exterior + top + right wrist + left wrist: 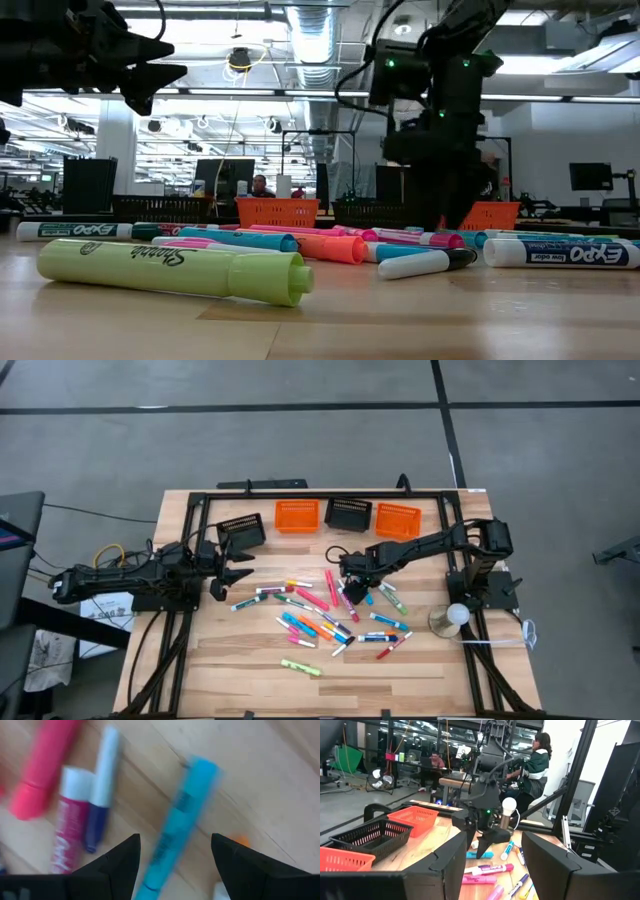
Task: Pick & Place Markers
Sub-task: Put the large light blue highlighter pen into the left black bin
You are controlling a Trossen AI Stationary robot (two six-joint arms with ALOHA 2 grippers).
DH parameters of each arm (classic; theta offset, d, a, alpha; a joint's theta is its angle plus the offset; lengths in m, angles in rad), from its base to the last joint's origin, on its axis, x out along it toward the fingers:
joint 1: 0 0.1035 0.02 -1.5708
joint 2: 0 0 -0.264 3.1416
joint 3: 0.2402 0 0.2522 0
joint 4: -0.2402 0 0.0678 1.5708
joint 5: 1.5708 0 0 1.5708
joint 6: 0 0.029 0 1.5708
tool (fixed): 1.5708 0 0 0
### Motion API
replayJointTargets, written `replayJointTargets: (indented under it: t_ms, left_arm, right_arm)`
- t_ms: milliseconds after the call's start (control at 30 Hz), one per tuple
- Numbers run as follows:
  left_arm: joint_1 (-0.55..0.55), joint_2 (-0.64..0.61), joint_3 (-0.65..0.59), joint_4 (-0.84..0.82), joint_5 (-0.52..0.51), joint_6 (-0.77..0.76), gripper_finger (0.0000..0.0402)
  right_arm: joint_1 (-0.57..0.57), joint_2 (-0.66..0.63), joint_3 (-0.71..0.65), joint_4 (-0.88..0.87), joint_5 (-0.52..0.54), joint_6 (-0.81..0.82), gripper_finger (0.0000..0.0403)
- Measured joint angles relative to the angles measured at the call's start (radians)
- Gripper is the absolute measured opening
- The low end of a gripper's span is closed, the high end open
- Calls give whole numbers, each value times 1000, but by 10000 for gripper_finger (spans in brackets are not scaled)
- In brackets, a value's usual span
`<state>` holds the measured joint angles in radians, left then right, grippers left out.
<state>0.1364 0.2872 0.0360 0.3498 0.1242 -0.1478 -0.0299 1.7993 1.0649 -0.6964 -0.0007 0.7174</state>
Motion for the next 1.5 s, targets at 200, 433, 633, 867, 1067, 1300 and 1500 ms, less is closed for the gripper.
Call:
replayJointTargets:
  t_ms: [200, 433, 633, 867, 1067, 1300, 1500]
  left_arm:
    - [0, 11, 0, 4, 0, 0, 190]
    - [0, 10, 0, 10, 0, 0, 190]
    - [0, 10, 0, 11, 0, 0, 190]
    - [0, 10, 0, 12, 0, 0, 190]
    - [0, 10, 0, 17, 0, 0, 190]
    - [0, 10, 0, 19, 0, 0, 190]
    - [0, 10, 0, 97, 0, -35, 190]
  right_arm:
    - [0, 29, 0, 5, 1, -1, 235]
    - [-1, 33, 2, 0, 18, 0, 201]
    - [-1, 33, 1, 0, 25, -1, 122]
    - [-5, 33, 1, 7, 26, -11, 54]
    - [-7, 10, -3, 26, 26, -17, 62]
    - [-36, -90, -2, 37, 0, -18, 61]
    - [-66, -236, -2, 110, -38, -37, 61]
